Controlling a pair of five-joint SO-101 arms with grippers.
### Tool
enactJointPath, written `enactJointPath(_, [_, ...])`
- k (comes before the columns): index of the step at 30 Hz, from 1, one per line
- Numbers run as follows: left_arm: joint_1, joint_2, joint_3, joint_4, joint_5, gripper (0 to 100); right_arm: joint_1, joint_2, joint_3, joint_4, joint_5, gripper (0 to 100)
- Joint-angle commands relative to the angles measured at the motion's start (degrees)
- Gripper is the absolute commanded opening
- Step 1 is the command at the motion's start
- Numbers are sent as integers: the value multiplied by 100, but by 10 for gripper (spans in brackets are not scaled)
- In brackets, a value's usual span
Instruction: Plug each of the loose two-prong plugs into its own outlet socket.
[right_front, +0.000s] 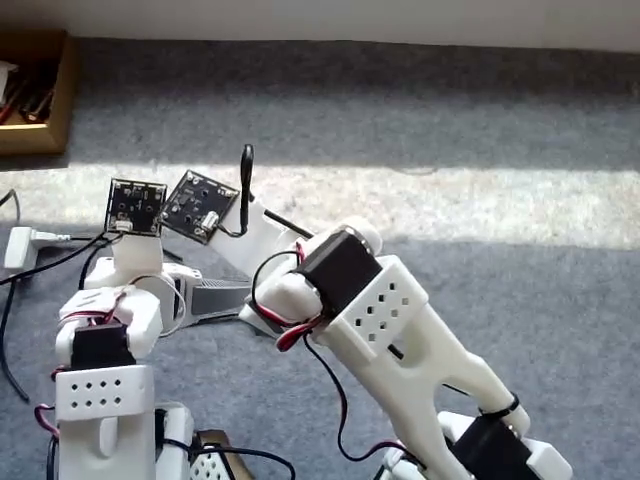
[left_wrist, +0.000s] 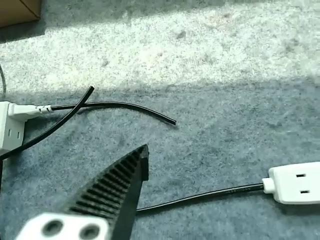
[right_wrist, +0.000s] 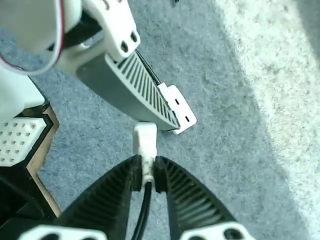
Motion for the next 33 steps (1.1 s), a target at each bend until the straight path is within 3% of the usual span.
enactJointPath(1, [-242,-66,-110,-281,-35,669,163,-110,-4,-4,97,8])
enactJointPath(6, [-1508,-66,-136,-862,-18,669,831,-66,48,48,211,8])
enactJointPath(10, [-2141,-66,-101,-1064,-18,668,875,48,31,22,431,8])
enactJointPath(16, [-2492,-66,532,-1108,-44,668,884,1446,-426,84,352,8])
enactJointPath(22, [-2519,-66,1077,-1108,-18,668,866,2985,-2035,541,334,8])
enactJointPath(28, [-2607,-66,1464,-1108,-9,668,804,3521,-2835,444,-1292,8])
enactJointPath(33, [-3081,-66,1473,-1099,0,668,804,3521,-3152,462,-1688,8])
